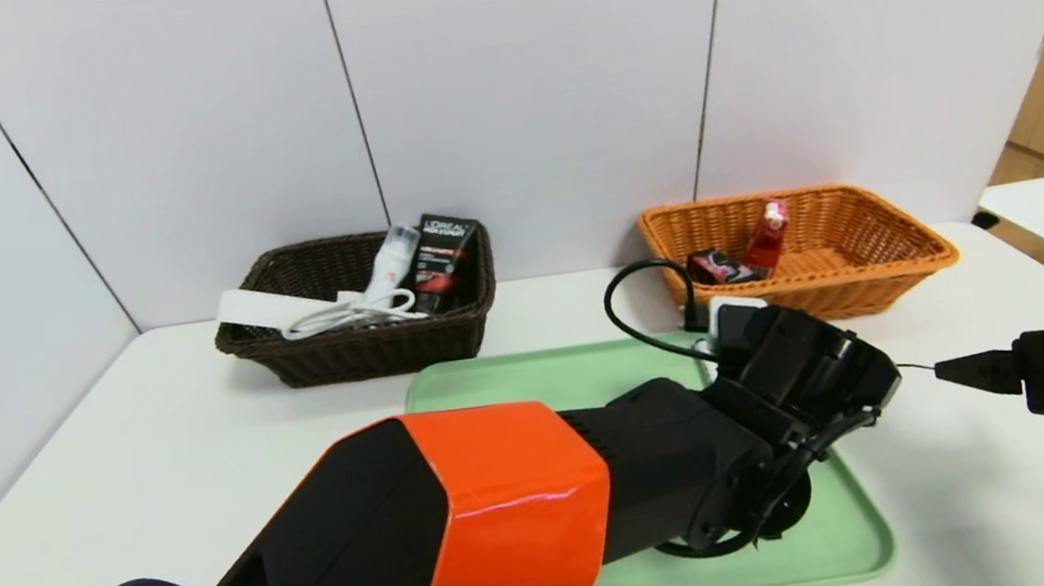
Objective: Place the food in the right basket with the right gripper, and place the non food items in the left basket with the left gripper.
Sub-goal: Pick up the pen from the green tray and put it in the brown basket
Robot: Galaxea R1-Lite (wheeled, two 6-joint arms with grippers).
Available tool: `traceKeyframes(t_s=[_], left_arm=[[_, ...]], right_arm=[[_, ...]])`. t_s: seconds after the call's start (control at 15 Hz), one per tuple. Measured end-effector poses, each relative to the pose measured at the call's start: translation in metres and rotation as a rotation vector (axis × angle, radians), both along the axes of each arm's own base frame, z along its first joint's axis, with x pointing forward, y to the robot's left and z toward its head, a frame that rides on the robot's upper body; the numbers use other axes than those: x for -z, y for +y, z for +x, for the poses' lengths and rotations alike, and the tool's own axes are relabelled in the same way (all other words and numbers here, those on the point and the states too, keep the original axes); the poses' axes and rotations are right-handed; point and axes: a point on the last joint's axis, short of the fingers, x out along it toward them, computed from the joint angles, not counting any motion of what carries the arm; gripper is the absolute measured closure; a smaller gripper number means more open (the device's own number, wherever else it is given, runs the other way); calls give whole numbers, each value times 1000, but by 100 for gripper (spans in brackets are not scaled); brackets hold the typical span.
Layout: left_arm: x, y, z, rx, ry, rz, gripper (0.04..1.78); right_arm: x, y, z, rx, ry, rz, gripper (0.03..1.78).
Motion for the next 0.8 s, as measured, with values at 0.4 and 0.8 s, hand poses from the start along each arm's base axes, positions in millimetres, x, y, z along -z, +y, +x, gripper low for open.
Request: traceKeyframes(t_s=[0.4,0.8], left_arm=[[1,1,2,-6,0,-1,61],[1,0,2,-2,2,-2,139]], right_arm=[[0,1,-1,-4,-2,0,10],[-1,1,-2,-4,-7,0,10]])
